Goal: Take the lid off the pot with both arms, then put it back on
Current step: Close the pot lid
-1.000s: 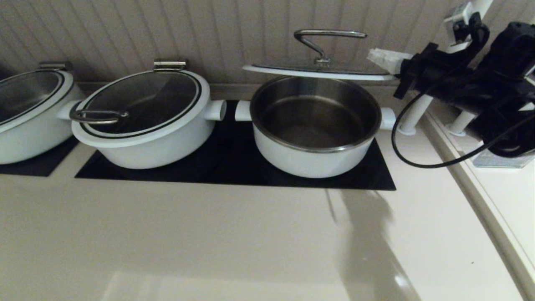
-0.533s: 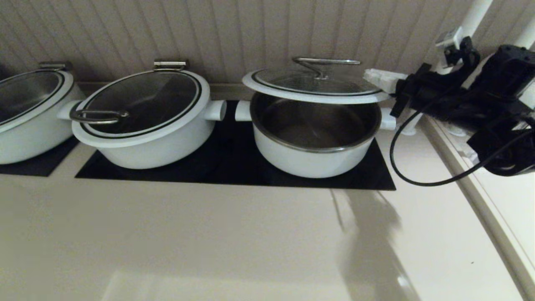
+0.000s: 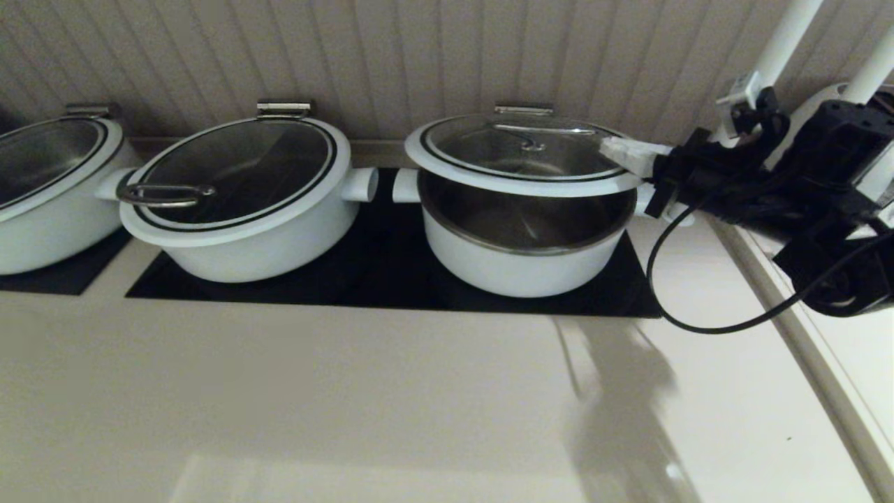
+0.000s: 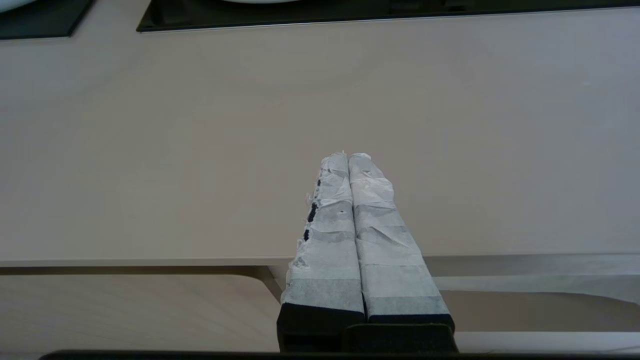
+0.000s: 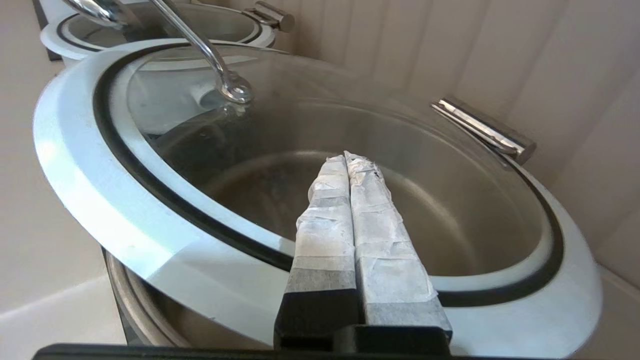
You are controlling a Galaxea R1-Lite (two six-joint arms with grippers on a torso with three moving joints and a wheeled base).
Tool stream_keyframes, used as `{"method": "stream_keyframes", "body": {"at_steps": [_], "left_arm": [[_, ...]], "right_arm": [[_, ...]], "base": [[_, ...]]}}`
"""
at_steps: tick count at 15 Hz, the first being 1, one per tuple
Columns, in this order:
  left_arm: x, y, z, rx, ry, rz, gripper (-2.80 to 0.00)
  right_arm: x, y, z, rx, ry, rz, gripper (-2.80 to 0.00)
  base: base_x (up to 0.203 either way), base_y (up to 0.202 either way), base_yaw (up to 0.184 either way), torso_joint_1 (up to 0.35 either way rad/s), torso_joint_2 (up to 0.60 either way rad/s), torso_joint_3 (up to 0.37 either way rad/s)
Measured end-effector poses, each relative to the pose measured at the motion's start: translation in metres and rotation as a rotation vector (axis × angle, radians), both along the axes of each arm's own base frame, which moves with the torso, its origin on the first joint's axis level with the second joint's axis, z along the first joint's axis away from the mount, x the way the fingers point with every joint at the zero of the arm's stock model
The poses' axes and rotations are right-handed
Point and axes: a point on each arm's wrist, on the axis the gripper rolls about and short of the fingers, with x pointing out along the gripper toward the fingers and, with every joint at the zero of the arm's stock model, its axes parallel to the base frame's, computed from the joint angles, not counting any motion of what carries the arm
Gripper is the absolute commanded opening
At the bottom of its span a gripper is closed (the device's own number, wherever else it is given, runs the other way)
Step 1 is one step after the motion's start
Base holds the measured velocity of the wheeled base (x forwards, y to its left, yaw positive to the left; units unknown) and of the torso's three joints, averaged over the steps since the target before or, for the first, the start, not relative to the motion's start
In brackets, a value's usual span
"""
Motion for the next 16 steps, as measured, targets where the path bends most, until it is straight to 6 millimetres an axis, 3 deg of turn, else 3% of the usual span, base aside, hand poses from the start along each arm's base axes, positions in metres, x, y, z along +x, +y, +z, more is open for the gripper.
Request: {"method": "stream_keyframes", "body": {"at_steps": [16], "left_arm": [[0.0,0.0,0.0,0.0,0.0,0.0,-2.8]], "right_arm": [[-0.003,0.002,-0.056,-0.022,0.043,-0.003,-2.8]], "base": [[0.0,0.0,0.0,0.0,0.0,0.0]]}}
